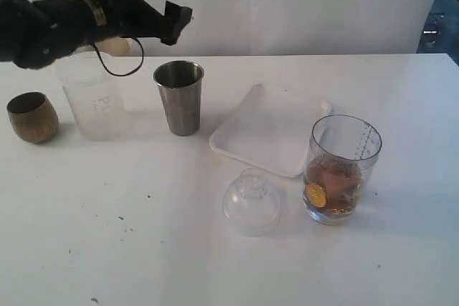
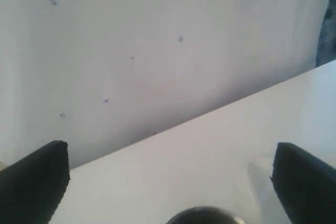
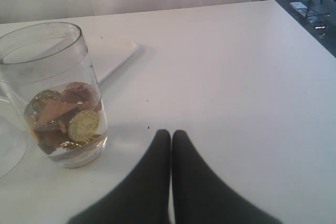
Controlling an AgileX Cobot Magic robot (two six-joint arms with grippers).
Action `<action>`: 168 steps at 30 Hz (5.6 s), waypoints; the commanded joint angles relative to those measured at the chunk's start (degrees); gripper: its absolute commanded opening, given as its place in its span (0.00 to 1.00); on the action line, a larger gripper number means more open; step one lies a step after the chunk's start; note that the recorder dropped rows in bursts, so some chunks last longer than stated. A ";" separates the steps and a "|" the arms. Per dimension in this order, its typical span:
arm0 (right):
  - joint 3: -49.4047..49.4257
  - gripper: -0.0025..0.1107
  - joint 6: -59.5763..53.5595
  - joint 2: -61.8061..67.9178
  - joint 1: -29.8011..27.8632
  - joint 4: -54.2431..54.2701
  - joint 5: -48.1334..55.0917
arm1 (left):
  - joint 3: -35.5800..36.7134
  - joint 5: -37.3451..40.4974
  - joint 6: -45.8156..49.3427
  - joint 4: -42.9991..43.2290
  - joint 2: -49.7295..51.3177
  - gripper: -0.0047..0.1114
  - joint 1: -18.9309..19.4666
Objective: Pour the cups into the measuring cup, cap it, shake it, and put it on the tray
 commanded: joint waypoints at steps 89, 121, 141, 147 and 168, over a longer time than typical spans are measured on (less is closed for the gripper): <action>0.07 0.02 0.07 -0.31 0.28 0.00 -0.12 | 0.84 55.86 30.44 -27.83 -4.35 0.04 -12.04; 0.07 0.02 0.07 -0.31 0.28 0.00 -0.12 | -6.38 62.41 33.32 -33.56 -12.87 0.94 -12.83; 0.07 0.02 0.07 -0.31 0.28 0.00 -0.12 | -6.27 57.73 40.20 -34.77 -1.29 0.94 -29.20; 0.07 0.02 0.07 -0.31 0.28 0.00 -0.12 | -6.27 52.31 40.82 -31.52 3.09 0.94 -29.20; 0.07 0.02 0.07 -0.31 0.28 0.00 -0.12 | -6.27 47.57 33.01 -27.07 9.21 0.94 -27.44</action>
